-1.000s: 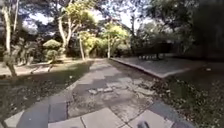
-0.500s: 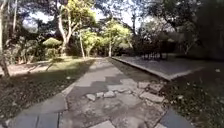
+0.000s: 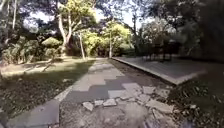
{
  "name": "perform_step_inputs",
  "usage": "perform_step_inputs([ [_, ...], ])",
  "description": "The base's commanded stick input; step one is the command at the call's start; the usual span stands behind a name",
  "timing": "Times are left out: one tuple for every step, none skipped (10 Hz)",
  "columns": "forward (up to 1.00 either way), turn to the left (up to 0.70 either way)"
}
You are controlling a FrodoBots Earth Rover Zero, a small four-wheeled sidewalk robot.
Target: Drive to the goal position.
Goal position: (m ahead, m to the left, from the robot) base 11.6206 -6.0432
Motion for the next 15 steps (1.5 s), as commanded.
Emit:
perform_step_inputs([
  [0.5, 0.0],
  [0.5, 0.0],
  [0.5, 0.0],
  [0.5, 0.0],
  [0.5, 0.0],
  [0.5, 0.0],
  [0.5, 0.0],
  [0.5, 0.0],
  [0.5, 0.0],
  [0.5, 0.0],
  [0.5, 0.0],
  [0.5, 0.0],
  [0.5, 0.0],
  [0.5, 0.0],
  [0.5, 0.0],
])
